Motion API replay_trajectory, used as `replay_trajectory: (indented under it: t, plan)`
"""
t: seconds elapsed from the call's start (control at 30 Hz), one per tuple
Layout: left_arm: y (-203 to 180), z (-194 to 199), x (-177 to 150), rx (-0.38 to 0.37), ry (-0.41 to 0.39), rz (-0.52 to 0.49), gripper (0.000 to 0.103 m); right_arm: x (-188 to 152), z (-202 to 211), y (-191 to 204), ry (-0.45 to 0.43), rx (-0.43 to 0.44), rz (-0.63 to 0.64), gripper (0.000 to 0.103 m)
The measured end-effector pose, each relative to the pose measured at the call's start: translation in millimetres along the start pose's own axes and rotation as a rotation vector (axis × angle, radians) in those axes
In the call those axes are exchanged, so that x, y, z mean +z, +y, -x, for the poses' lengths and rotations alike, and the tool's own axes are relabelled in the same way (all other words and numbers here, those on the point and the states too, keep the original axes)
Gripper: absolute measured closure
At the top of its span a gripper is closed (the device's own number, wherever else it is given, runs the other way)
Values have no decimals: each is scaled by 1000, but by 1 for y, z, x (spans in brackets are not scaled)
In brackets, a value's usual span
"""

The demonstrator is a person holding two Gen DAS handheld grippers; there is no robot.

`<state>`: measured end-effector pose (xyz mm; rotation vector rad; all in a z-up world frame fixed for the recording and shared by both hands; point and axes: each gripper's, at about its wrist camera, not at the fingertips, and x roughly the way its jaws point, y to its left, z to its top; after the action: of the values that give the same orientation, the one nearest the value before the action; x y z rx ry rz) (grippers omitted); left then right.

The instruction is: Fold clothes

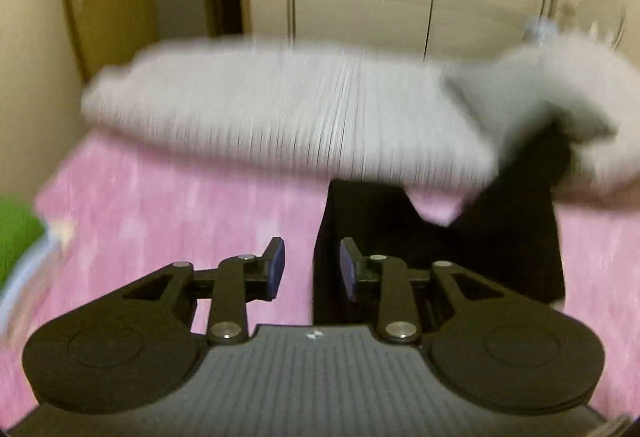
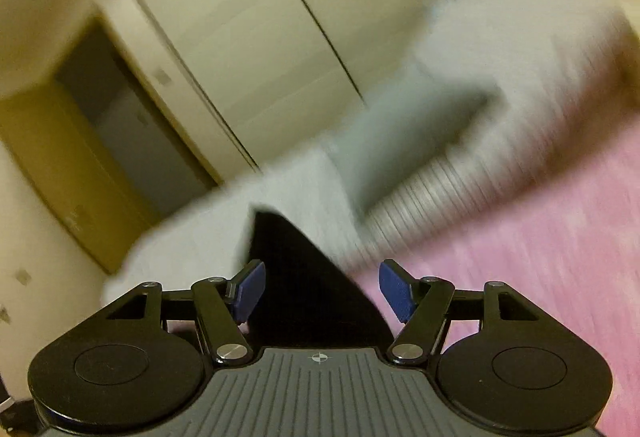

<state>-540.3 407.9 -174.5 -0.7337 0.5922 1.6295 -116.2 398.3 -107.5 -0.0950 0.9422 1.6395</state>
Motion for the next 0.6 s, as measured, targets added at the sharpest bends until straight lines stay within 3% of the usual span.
replay_trajectory:
  t: [0.13,0.23,0.4,0.6]
  plan:
    - [16,-23,-86,-2,292,107,79,-66,-16,-51,245,-148,-91,36]
    - [9,-32,-140,-27,456,168,78,-114,-20,-82,408,-217,-128,36]
    - [-6,-54,-182,-85,554,267,78,-163,-30,-101,538,-254,-170,36]
    - [-1,-70,-204,-103,589,393,78,-196,-54,-121,635,-284,-232,36]
